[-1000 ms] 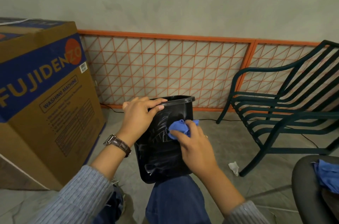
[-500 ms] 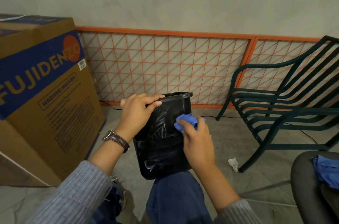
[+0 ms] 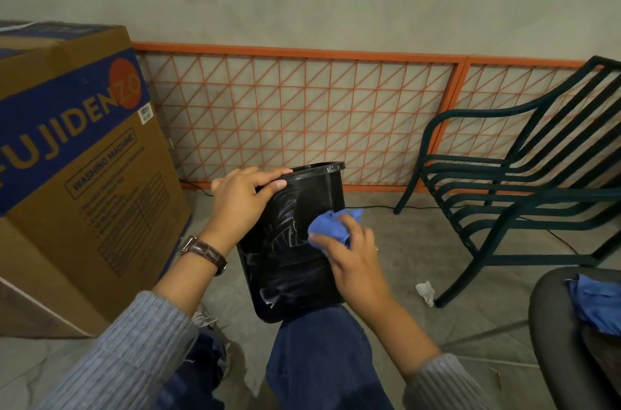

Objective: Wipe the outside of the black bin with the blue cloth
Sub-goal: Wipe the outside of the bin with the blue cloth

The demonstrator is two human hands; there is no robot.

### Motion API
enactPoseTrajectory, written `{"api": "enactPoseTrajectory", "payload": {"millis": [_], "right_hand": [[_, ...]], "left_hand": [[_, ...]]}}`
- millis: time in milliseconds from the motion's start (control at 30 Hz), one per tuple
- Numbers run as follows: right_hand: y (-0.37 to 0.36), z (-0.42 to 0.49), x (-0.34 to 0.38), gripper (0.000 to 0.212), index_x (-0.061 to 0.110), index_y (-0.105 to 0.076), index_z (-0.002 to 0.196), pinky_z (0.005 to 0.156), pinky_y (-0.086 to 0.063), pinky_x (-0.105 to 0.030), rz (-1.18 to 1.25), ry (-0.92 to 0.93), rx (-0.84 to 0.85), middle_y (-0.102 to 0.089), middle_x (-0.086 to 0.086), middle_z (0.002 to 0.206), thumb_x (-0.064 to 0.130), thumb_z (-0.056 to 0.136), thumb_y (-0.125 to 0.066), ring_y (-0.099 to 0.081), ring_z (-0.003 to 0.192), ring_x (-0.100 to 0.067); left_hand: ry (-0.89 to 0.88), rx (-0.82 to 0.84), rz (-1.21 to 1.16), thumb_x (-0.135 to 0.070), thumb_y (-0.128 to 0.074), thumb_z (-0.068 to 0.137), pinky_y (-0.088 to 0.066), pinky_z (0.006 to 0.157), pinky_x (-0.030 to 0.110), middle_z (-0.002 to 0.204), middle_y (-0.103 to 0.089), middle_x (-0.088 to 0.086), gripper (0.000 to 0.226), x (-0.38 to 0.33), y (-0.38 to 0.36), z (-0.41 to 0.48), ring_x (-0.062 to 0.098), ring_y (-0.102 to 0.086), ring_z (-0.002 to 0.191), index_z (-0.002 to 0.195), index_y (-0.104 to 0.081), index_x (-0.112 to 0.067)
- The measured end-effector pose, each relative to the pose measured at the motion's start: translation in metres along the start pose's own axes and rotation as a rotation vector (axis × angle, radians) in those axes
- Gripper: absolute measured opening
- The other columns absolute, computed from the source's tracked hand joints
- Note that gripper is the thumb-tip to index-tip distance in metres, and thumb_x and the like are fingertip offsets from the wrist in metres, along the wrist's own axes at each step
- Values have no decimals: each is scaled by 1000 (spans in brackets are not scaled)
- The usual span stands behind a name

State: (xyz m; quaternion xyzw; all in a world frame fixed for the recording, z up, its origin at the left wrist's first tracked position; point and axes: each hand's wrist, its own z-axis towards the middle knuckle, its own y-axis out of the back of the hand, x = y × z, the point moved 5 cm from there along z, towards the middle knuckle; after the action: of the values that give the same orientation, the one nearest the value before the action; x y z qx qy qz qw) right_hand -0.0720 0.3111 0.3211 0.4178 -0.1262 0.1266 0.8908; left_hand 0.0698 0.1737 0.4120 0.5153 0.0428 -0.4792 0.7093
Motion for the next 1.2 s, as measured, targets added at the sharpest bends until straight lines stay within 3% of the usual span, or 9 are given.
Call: {"api": "enactPoseTrajectory", "payload": {"millis": [67,200,433,633,767,833,967,1033,1200], "right_hand": [[2,-10,-11,29,34,-53,116,86,-44,-38,-20,78,44,-35,-6,133,22,90,-47,-41,106,-25],[4,2,-26,25,25,-55,116,93,-46,-46,114,-208,-89,-40,-8,127,18,93,-52,-40,114,-19],[-6,-23,-15,24,33,-51,117,99,-27,-19,152,-74,-3,-32,-4,134,31,93,-46,-34,117,-14],[-4,-5,-27,21,20,-53,117,89,-29,-2,332,-431,-149,-36,0,118,24,97,-48,-45,112,-19],[-13,-23,-14,28,32,-48,120,99,-22,-9,222,-181,-11,-28,-5,134,32,93,-40,-25,119,-6],[-12,-34,-23,28,33,-47,120,102,-30,-15,168,-59,67,-29,-3,133,30,93,-41,-32,118,-9],[-1,-18,-36,23,24,-48,121,90,-45,-26,60,-208,-39,-36,8,116,27,98,-45,-49,109,-15],[-3,-11,-29,20,29,-50,117,95,-43,-33,215,-289,-118,-34,2,119,26,98,-47,-45,106,-13],[-19,-41,-11,37,34,-50,119,87,-42,-36,43,46,44,-32,-9,135,15,87,-56,-42,105,-27]], "left_hand": [[4,-2,-5,-40,-53,89,-17,81,30,95,-65,-10,25,1,1,-1,13,-48,100,111,-59,-48],[4,-3,21,-43,-51,89,-19,80,31,87,-62,-12,25,-1,-1,-1,12,-48,94,112,-58,-49],[-17,-33,53,-45,-49,89,-19,77,30,85,-62,-10,26,-4,1,-6,13,-48,91,113,-59,-47],[-28,-36,48,-45,-49,89,-20,79,31,85,-62,-13,25,-4,-2,-6,11,-48,92,112,-60,-47],[-25,-50,29,-43,-51,89,-24,79,32,84,-64,-9,24,1,-1,-5,13,-50,90,110,-61,-47],[-24,-45,23,-42,-52,89,-24,80,32,86,-65,-9,24,3,-1,-4,14,-51,92,110,-61,-46],[-34,-41,15,-41,-54,88,-36,90,43,92,-66,-14,23,5,-2,-2,12,-52,93,109,-60,-49],[-24,-20,-19,-43,-54,88,-39,90,47,91,-66,-14,23,10,-3,0,10,-53,93,108,-58,-53],[19,40,-145,-57,-48,81,-45,91,47,91,-66,-12,25,32,-7,4,11,-59,95,103,-53,-65]]}}
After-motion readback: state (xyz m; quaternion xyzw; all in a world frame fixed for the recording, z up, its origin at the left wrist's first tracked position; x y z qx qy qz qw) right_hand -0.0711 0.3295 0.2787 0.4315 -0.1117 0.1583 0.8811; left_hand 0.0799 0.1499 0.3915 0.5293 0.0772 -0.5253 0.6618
